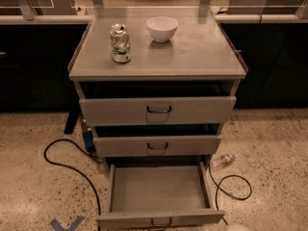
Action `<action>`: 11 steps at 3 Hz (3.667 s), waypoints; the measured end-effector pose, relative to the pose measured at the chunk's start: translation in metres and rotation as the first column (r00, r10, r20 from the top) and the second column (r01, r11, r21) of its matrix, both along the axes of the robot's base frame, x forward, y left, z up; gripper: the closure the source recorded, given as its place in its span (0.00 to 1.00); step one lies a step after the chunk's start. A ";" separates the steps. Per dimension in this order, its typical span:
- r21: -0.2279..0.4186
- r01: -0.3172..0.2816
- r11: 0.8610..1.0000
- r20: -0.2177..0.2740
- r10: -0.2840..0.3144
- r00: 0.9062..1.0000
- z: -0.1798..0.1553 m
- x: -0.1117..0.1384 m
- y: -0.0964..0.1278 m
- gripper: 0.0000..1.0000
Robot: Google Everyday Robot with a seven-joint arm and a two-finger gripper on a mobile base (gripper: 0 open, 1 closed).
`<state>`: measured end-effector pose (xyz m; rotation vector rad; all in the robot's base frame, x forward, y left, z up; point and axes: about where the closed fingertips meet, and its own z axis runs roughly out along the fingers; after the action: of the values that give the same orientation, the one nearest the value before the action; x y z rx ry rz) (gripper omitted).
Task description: Close bottom drawer
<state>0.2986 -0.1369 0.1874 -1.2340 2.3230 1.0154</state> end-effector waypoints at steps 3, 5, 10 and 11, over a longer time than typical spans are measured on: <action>0.074 0.082 0.994 0.168 -0.093 0.981 -0.011 0.089 0.000 0.00; 0.017 0.155 0.988 0.203 -0.155 0.967 -0.027 0.151 0.006 0.00; -0.024 0.188 0.982 0.176 -0.181 0.968 -0.086 0.264 0.045 0.00; -0.036 0.205 0.978 0.203 -0.194 0.960 -0.089 0.288 0.051 0.00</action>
Offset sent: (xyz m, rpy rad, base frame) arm 0.1152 -0.0066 -0.0197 0.0848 -0.1819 -0.0816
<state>0.5871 -0.0862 0.0986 -1.0424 2.2776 0.7292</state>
